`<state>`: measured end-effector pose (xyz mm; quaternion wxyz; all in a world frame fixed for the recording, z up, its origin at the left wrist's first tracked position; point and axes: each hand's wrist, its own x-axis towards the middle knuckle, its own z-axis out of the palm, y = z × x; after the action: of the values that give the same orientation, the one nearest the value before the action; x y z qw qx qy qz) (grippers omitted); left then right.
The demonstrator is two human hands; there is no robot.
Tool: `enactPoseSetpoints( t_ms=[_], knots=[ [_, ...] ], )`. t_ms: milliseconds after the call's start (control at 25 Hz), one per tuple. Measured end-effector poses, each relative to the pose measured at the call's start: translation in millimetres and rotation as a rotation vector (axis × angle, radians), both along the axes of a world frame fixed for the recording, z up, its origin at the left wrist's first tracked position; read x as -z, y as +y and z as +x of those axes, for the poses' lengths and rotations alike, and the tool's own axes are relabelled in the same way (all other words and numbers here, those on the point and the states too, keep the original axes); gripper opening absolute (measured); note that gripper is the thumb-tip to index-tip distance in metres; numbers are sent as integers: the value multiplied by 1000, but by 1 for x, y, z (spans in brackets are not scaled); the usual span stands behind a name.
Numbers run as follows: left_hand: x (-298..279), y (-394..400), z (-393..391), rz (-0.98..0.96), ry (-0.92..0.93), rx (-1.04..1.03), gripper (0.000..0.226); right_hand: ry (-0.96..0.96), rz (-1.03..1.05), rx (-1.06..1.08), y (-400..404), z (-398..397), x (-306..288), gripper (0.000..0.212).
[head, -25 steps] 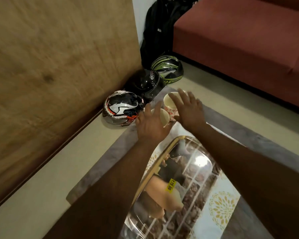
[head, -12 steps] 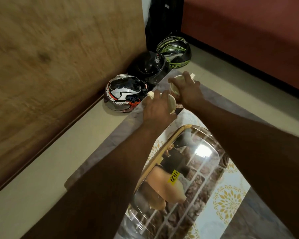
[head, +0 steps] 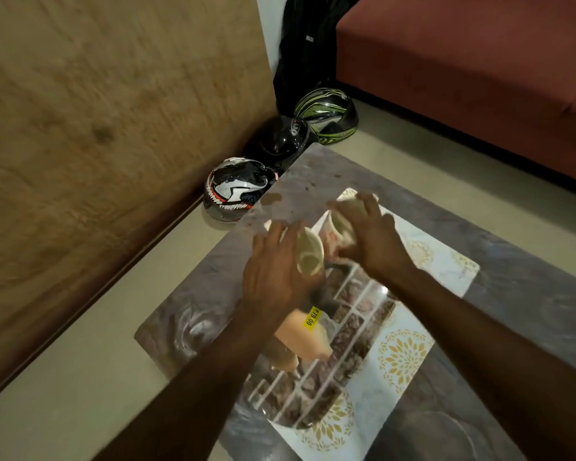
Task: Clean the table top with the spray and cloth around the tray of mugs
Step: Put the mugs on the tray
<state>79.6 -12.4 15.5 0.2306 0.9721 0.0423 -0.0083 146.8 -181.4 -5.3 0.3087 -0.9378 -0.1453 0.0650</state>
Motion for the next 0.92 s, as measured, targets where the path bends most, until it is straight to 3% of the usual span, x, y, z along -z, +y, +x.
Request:
enactPoseSetpoints(
  t_ms=[160, 320, 560, 760, 840, 920],
  knots=[
    [3, -28, -74, 19, 133, -15, 82, 69, -127, -90, -9, -64, 17, 83],
    [18, -40, -98, 103, 218, -86, 90, 73, -178, -103, -8, -95, 23, 79],
    [43, -35, -100, 110, 155, -73, 90, -5, -205, -60, 5, -105, 34, 82],
    [21, -27, -94, 252, 158, -76, 96, 24, -219, -4, 5, -120, 19, 93],
    [6, -27, -80, 235, 232, -41, 99, -48, -120, 67, -5, -123, 15, 86],
    [-3, -35, -62, 158, 255, 18, 91, -127, -42, 145, -17, -120, 16, 66]
  ],
)
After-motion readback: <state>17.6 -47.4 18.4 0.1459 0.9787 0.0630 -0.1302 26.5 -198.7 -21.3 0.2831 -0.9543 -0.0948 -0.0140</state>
